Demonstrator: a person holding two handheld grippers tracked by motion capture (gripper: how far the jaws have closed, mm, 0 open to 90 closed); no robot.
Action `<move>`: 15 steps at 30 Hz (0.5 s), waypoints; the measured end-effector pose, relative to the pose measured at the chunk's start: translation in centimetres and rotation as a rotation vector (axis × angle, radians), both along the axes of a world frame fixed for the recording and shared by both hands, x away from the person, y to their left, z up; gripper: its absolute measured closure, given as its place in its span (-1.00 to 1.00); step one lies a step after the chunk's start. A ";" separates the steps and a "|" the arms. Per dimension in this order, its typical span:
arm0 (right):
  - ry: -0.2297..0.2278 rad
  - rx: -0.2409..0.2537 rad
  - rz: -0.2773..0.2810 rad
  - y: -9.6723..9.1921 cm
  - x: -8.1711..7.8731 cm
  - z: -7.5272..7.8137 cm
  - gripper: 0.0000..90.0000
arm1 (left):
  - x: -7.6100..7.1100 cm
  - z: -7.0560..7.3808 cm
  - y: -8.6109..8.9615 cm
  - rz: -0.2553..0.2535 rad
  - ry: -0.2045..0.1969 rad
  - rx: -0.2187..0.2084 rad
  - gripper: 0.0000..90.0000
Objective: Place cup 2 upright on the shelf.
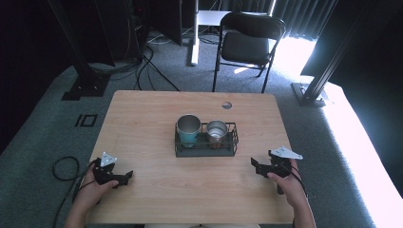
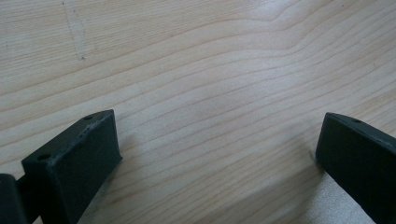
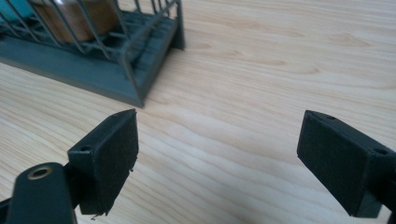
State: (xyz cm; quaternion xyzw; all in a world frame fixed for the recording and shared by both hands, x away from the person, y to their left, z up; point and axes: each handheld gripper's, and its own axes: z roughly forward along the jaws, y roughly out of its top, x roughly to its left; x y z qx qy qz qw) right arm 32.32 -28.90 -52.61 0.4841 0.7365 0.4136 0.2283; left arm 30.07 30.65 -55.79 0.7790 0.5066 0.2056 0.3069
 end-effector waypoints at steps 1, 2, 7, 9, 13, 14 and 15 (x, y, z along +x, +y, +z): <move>-0.005 -0.012 -0.006 -0.2 -0.2 -0.1 -0.72 | 0.0 0.0 0.0 0.000 0.000 0.000 -0.99; -0.008 -0.020 -0.018 -0.4 -0.3 -0.2 -0.72 | 0.0 0.0 0.0 0.000 0.000 0.000 -0.99; 0.017 -0.025 -0.050 -1.3 -1.1 -1.1 -0.73 | 0.0 0.0 0.0 0.000 0.000 0.000 -0.99; 0.027 -0.038 -0.055 -1.5 -1.3 -1.4 -0.73 | 0.0 0.0 0.0 0.000 0.000 0.000 -0.99; 0.040 -0.036 -0.075 -1.8 -1.9 -1.7 -0.73 | 0.0 0.0 0.0 0.000 0.000 0.000 -0.99; 0.045 -0.039 -0.077 -1.8 -2.0 -1.8 -0.73 | 0.0 0.0 0.0 0.000 0.000 0.000 -0.99; 0.052 -0.040 -0.078 -1.9 -2.1 -1.9 -0.73 | 0.0 0.0 0.0 0.000 0.000 0.000 -0.99</move>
